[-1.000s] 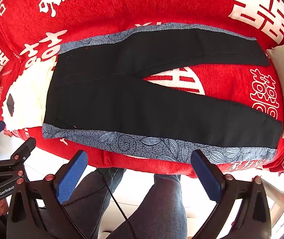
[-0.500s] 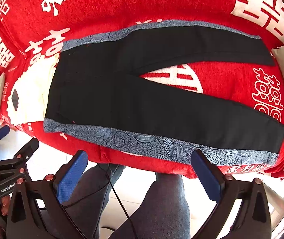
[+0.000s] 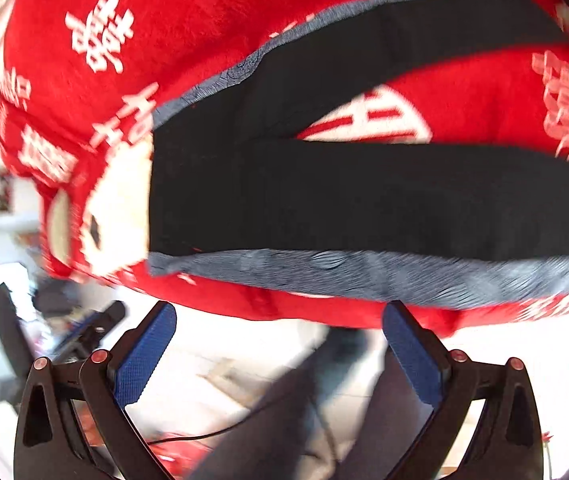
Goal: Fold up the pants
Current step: 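Grasp the grey cuff with the right tool while the left tool grasps the other cuff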
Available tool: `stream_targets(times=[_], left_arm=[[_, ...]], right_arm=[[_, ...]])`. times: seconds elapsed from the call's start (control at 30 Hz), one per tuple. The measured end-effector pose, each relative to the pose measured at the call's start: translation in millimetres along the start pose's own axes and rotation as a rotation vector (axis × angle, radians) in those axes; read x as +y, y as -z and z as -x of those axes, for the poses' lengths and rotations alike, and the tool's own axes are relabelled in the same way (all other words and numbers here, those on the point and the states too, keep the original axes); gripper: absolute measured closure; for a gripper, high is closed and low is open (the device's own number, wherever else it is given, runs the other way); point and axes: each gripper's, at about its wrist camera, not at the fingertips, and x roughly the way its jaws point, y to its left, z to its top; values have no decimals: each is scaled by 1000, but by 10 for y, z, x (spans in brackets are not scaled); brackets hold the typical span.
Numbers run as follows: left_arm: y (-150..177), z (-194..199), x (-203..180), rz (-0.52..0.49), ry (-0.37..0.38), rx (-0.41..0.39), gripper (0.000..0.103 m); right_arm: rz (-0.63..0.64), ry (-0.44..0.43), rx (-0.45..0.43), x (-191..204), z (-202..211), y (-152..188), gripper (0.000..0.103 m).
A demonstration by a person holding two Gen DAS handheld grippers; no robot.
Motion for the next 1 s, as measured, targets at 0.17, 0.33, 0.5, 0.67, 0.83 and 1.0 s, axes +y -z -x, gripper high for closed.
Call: stream_targets(times=[0.17, 0.33, 0.5, 0.67, 0.83, 1.0], left_arm=[[-22, -526, 294, 54, 96, 21, 0], [50, -1031, 503, 88, 191, 27, 0], [105, -1362, 650, 143, 267, 41, 0], [108, -1571, 683, 154, 319, 53, 0], [97, -1661, 637, 141, 350, 67, 0], [56, -1717, 576, 135, 369, 77, 0]], right_arm=[[-134, -202, 33, -214, -624, 244, 19], [-228, -338, 58, -362, -1367, 516, 22], [-287, -403, -8, -553, -1734, 617, 22], [-358, -492, -101, -779, -1867, 552, 22], [-388, -575, -154, -816, -1887, 546, 39], [-472, -597, -159, -867, -1958, 470, 64]])
